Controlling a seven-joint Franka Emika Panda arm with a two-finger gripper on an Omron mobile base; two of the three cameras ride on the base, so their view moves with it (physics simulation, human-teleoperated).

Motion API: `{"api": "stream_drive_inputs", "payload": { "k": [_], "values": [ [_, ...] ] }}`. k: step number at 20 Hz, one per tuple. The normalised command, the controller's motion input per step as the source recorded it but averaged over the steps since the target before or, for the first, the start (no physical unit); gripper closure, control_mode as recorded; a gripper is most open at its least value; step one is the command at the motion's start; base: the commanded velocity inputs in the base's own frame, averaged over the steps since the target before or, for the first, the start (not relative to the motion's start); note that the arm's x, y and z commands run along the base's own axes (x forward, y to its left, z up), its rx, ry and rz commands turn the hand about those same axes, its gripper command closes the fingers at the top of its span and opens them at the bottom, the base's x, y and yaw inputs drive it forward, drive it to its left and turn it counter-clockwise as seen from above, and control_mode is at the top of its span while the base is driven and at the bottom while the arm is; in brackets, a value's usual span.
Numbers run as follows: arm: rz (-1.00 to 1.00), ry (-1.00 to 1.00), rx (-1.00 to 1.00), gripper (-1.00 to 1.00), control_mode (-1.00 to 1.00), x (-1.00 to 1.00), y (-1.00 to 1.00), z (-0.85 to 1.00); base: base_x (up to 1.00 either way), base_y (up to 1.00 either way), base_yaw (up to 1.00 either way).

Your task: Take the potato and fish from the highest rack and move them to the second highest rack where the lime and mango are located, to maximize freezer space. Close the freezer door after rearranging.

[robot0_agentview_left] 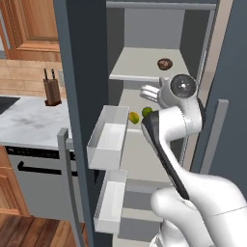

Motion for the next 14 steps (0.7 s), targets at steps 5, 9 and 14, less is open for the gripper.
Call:
{"api": "stream_drive_inputs", "payload": {
  "k": [5, 9, 14],
  "values": [
    [0.00, 0.14, 0.00, 1.00, -1.00, -0.29, -0.01, -0.30, 0.00, 0.00, 0.00],
    [0.00, 0.20, 0.00, 1.00, -1.00, 0.12, -0.01, -0.18, 0.00, 0.00, 0.00],
    [0.00, 0.08, 0.00, 1.00, -1.00, 0.31, 0.00, -0.19, 0.00, 0.00, 0.00]
  ]
}}
